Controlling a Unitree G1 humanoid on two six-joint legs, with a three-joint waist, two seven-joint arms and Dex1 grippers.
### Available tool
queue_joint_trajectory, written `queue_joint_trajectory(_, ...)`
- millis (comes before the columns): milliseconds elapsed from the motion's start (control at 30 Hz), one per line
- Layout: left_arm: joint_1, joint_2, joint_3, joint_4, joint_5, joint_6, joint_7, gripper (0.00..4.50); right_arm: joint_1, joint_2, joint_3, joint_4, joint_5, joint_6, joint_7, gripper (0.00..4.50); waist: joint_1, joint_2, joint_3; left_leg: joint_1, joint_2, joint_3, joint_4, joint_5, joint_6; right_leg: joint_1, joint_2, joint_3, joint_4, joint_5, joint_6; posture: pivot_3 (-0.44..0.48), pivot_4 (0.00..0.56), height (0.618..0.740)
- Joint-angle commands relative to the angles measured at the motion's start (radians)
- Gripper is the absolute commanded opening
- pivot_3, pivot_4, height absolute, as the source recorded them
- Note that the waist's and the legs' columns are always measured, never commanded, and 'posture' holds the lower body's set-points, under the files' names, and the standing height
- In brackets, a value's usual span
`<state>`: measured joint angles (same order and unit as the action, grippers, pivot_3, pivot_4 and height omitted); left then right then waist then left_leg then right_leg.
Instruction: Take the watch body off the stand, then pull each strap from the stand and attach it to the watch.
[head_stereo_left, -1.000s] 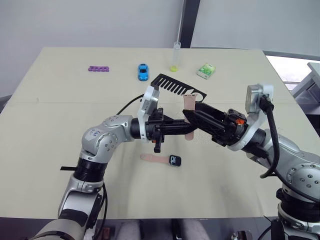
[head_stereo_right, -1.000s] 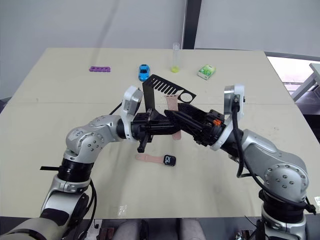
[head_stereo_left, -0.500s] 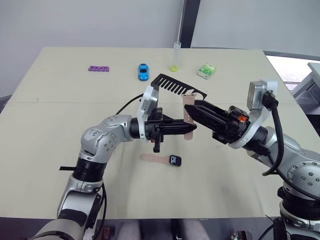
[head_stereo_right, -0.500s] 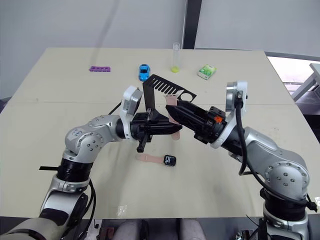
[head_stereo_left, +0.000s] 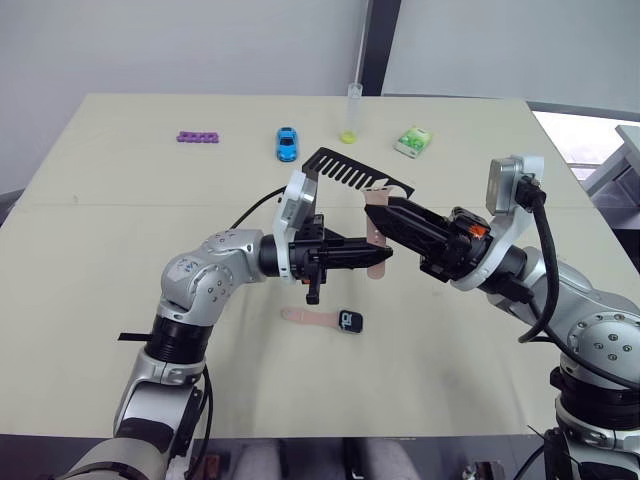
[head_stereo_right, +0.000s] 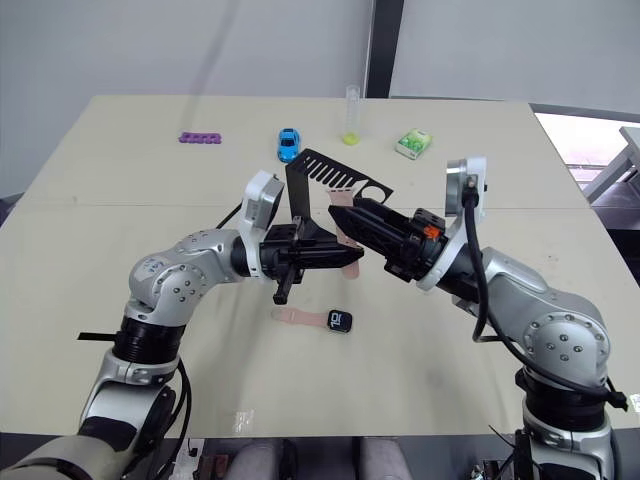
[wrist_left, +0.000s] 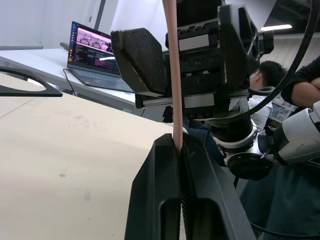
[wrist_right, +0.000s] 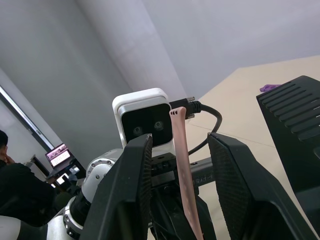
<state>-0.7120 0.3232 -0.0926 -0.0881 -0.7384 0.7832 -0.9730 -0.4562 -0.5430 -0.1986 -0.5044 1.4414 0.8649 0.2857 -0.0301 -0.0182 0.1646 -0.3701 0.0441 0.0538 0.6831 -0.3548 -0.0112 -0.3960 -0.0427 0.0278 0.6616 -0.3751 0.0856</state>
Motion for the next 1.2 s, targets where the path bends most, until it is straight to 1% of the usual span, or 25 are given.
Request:
queue_joint_trajectory(33, -0.021, 0.001, 0.019, -0.034, -0.017, -0.003, -0.001, 0.0, -0.015, -0.011, -0.012, -0.009, 0.022, -0.02, 0.012, 1.88, 0.0, 0.0, 0.0, 0.0, 0.0, 0.0, 0.0, 0.0, 0.0, 0.0, 0.0, 0.0, 0.0, 0.0, 0.0, 0.0, 0.15, 0.74)
queue_joint_trajectory(367, -0.022, 0.008, 0.018, -0.029, -0.011, -0.008, -0.01, 0.0, -0.027, 0.005, 0.003, -0.005, 0.029, -0.02, -0.001, 1.88, 0.0, 0.0, 0.0, 0.0, 0.0, 0.0, 0.0, 0.0, 0.0, 0.0, 0.0, 0.0, 0.0, 0.0, 0.0, 0.0, 0.15, 0.74)
queue_joint_trajectory(567, -0.02, 0.021, 0.026, -0.049, -0.021, 0.001, -0.01, 0.0, -0.013, -0.008, 0.011, -0.02, 0.029, -0.015, 0.009, 1.88, 0.0, 0.0, 0.0, 0.0, 0.0, 0.0, 0.0, 0.0, 0.0, 0.0, 0.0, 0.0, 0.0, 0.0, 0.0, 0.0, 0.15, 0.74)
queue_joint_trajectory(833, -0.027, 0.006, 0.029, -0.043, -0.011, -0.013, 0.007, 0.0, -0.02, -0.007, 0.01, -0.007, 0.019, -0.025, 0.02, 1.88, 0.0, 0.0, 0.0, 0.0, 0.0, 0.0, 0.0, 0.0, 0.0, 0.0, 0.0, 0.0, 0.0, 0.0, 0.0, 0.0, 0.15, 0.74)
queue_joint_trajectory(1200, -0.018, 0.011, 0.033, -0.042, -0.01, -0.015, 0.008, 0.0, -0.023, -0.025, -0.002, -0.002, 0.031, -0.029, 0.019, 1.88, 0.0, 0.0, 0.0, 0.0, 0.0, 0.0, 0.0, 0.0, 0.0, 0.0, 0.0, 0.0, 0.0, 0.0, 0.0, 0.0, 0.15, 0.74)
